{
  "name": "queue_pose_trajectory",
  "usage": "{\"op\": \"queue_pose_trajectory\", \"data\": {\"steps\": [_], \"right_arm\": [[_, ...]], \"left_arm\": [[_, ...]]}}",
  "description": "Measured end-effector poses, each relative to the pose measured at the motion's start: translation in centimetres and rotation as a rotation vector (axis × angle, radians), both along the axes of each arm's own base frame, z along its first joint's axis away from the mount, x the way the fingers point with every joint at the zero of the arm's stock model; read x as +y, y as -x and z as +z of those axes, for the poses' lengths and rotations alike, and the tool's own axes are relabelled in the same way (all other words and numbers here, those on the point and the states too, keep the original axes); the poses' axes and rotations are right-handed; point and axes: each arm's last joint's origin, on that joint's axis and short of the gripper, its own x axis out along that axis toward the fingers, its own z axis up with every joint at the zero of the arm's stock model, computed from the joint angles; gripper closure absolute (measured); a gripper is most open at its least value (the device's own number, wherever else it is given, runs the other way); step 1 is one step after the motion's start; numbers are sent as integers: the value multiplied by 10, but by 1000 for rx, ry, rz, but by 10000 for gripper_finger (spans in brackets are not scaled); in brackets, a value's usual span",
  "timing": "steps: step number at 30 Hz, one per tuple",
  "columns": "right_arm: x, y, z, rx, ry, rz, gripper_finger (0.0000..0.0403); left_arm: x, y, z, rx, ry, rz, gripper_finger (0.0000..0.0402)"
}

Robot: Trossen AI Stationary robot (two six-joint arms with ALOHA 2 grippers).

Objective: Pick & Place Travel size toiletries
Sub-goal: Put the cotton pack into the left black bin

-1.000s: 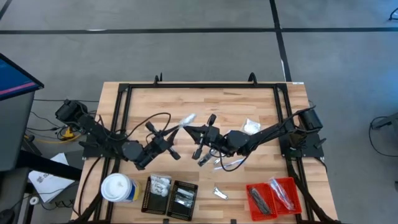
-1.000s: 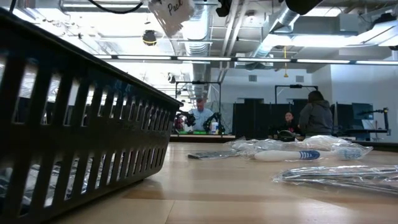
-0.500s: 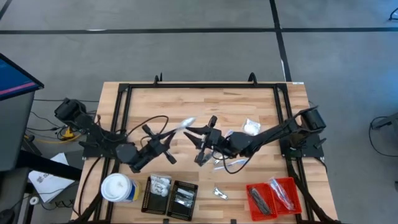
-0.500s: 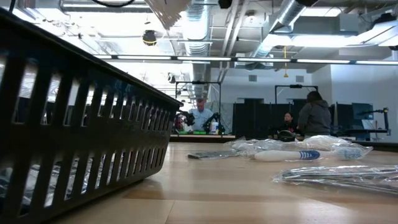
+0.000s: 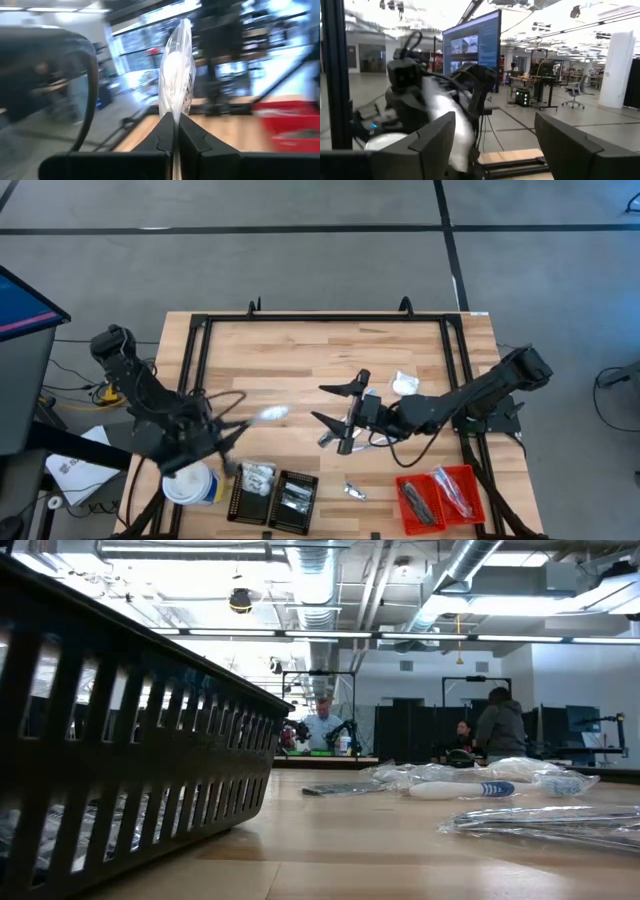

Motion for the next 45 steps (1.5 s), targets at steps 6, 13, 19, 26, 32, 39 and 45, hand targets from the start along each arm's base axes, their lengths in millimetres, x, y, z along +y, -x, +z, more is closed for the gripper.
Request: {"op": "queue_pose_trajectory", "data": {"steps": [6,13,19,26,32,39,45], "right_arm": [[0,9,7,45,32,5,137],[-3,9,6,58,38,-3,137],[-5,8,5,72,43,-10,137],[-5,7,4,80,47,-9,137],[-5,7,3,88,51,-9,137],[-6,7,3,90,51,-13,137],[-6,7,3,91,52,-13,137]], "left_arm": [[-26,29,-3,-25,40,-202,400],[-43,53,-4,-95,199,-464,401],[-60,13,-14,87,321,-740,401],[-86,-45,-14,587,348,-807,401],[-70,-48,-16,867,488,-537,401],[-56,-54,-45,975,602,-431,401],[-52,-44,-67,1082,613,-419,401]]}}
